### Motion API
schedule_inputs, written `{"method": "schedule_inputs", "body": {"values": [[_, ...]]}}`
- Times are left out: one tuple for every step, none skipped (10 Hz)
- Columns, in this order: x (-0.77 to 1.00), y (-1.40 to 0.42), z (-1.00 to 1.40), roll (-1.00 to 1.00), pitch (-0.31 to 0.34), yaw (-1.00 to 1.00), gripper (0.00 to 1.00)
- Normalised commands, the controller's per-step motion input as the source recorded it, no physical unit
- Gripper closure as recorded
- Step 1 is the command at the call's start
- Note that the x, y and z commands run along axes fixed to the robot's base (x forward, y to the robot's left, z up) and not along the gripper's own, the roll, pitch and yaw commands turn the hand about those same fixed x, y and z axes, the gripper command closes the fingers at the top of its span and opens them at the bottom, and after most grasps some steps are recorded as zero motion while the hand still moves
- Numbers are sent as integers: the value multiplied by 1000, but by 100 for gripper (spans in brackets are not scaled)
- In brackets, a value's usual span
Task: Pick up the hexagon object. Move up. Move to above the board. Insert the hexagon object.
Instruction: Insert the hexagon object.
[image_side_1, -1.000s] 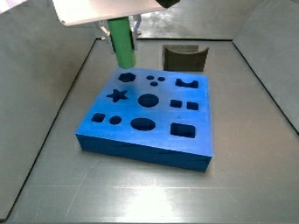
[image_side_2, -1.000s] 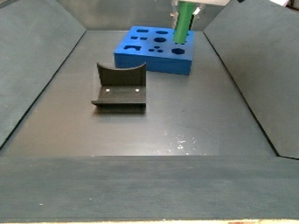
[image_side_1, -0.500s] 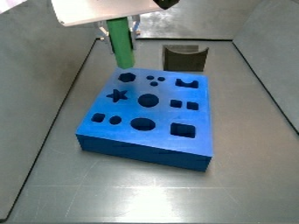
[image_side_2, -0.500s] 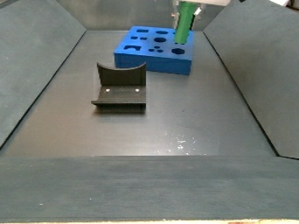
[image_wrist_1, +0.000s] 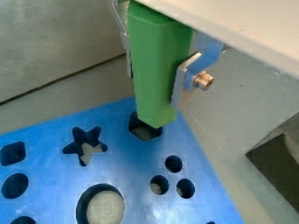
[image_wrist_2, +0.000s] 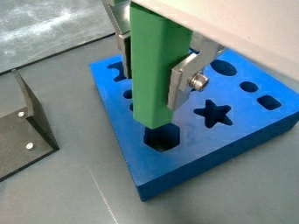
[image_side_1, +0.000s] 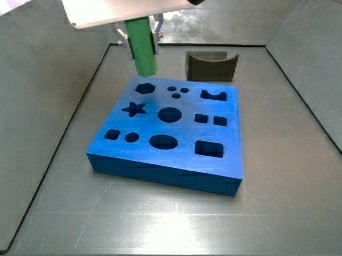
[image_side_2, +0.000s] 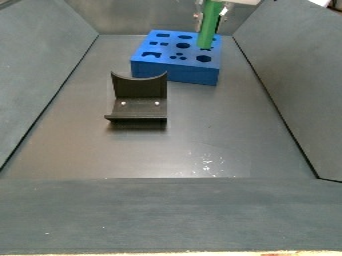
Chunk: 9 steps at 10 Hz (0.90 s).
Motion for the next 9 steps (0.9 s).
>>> {"method": "schedule_inputs", "body": {"values": [[40, 0, -991, 0, -180, 551, 100], [160, 0, -923, -189, -89, 763, 100], [49, -37, -129, 0, 0, 0, 100], [257, -169, -1000, 89, -37, -223, 100], [429, -143, -1000, 137, 0, -629, 100], [351, -66, -1000, 171, 0, -497, 100], [0, 0, -37, 17, 0, 0, 100], [0, -34, -1000, 89, -77, 0, 100], [0, -66, -1000, 40, -6, -17, 100]]}}
